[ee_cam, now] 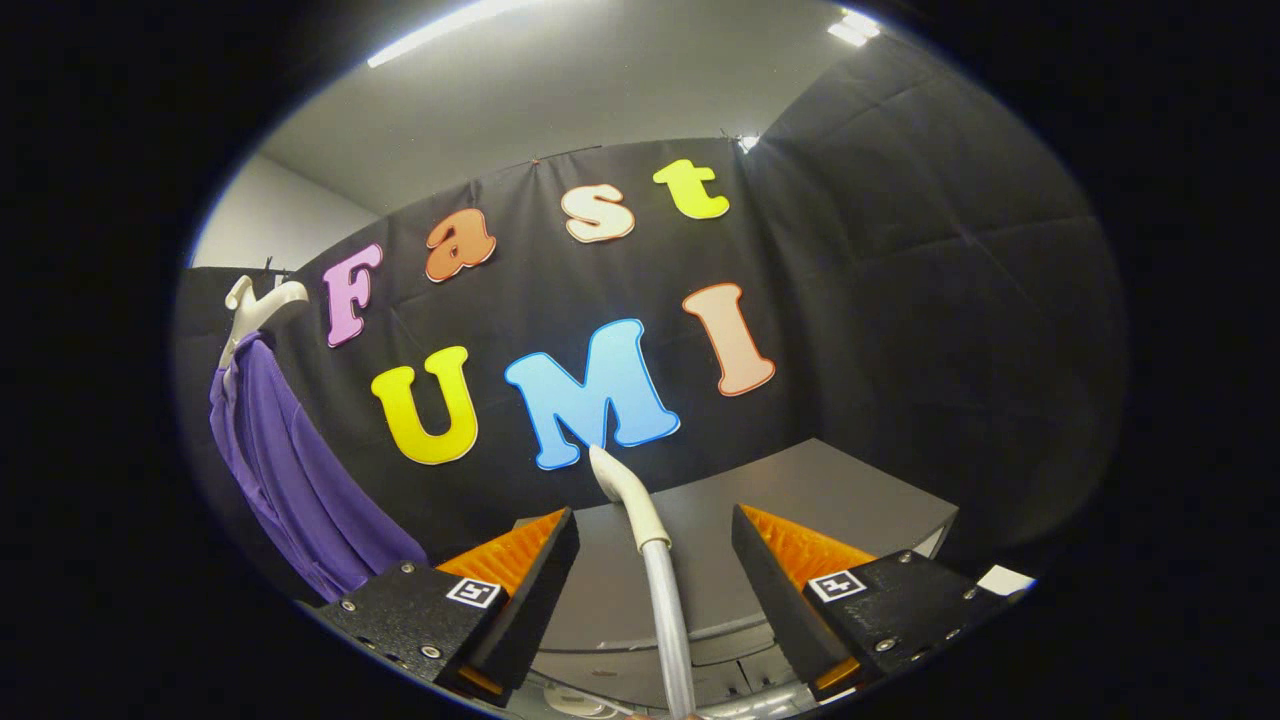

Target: Iron the clothes twice with a garment steamer, once on the left side and once on the right side.

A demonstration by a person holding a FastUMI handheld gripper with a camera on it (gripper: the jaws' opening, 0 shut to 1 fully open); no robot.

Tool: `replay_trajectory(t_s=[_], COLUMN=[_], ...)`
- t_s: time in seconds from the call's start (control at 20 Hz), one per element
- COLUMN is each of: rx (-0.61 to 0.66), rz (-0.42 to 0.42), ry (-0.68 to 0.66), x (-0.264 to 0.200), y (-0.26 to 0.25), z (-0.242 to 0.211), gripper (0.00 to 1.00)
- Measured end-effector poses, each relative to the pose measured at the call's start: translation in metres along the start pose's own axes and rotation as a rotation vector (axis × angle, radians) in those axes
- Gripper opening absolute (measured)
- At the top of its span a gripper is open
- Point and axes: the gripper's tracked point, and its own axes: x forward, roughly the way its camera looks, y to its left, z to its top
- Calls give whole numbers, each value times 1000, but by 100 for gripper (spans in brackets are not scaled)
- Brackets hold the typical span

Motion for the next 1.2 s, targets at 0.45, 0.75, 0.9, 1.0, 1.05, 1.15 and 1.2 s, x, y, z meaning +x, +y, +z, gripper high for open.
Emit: replay_trajectory(t_s=[0.45, 0.75, 0.9, 1.0, 1.05, 1.15, 1.2], rx=[168, 245, 340, 417, 438, 467, 502], rz=[115, 164, 182, 206, 209, 207, 205], ry=[197, 355, 428, 485, 512, 576, 601], x=[113, 157, 171, 179, 181, 180, 182], y=[1, 1, -3, 3, 4, 4, 4], z=[-15, -49, -63, -74, -82, -98, -101], gripper=[95, 95, 96, 95, 95, 95, 95])
